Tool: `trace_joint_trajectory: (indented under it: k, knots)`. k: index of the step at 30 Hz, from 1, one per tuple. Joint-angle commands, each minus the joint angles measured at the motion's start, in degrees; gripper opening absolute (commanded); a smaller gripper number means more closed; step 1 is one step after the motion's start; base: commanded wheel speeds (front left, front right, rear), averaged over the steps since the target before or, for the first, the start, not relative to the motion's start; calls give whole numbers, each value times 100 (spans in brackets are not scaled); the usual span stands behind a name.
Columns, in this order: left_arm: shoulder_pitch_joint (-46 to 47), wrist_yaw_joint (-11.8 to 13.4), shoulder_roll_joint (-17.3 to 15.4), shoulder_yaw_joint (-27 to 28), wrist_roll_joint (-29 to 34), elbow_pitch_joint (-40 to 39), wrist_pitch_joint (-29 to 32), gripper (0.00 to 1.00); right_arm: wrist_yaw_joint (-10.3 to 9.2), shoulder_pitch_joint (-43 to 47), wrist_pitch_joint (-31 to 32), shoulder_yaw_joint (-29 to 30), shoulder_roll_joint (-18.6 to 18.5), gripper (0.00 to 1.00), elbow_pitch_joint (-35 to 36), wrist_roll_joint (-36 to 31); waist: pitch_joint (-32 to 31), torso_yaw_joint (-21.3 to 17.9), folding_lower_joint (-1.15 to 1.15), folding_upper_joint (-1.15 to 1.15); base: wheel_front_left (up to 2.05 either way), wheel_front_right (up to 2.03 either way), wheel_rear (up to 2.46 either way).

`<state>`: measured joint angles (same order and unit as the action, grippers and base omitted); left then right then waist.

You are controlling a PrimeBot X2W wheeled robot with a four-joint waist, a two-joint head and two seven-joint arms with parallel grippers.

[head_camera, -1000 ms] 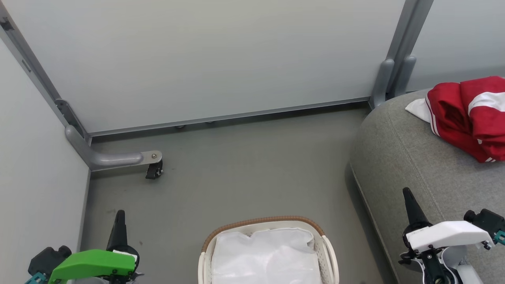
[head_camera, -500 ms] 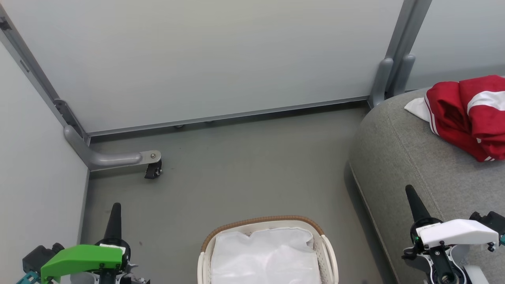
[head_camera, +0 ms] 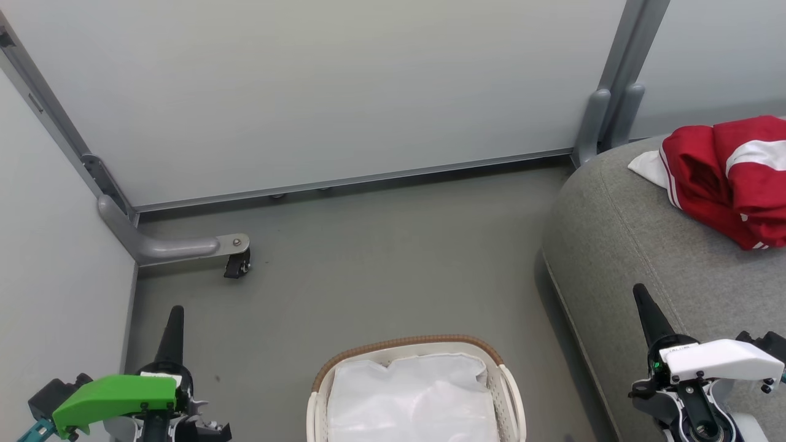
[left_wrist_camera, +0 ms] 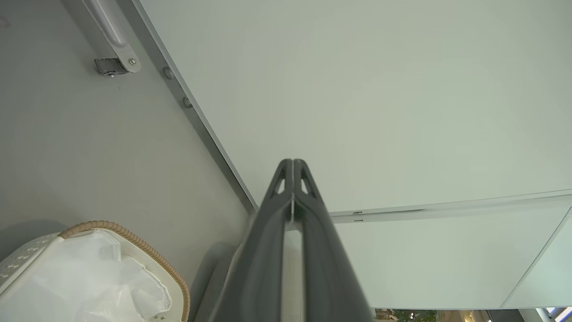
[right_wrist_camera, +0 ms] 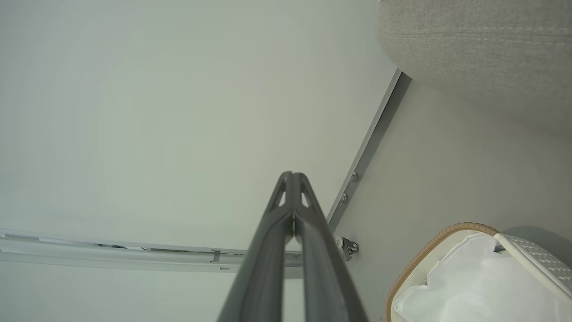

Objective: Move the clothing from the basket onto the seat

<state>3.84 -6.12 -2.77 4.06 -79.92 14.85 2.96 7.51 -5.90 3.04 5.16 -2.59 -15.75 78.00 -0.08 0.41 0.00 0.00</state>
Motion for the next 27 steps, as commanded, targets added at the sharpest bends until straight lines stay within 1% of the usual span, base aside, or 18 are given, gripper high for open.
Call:
trace_joint_trajectory:
  k: [1, 27]
  knots:
    - [131, -51, -24, 50, -133, -51, 38, 0, -2, -58, 35, 31, -34, 0, 57, 128, 1, -2, 0, 0, 0, 0, 0]
    - [268, -142, -26, 236, -1096, -85, 320, 0, -4, -50, 321, 133, -43, 0, 168, 1260, 21, -34, 0, 0, 0, 0, 0]
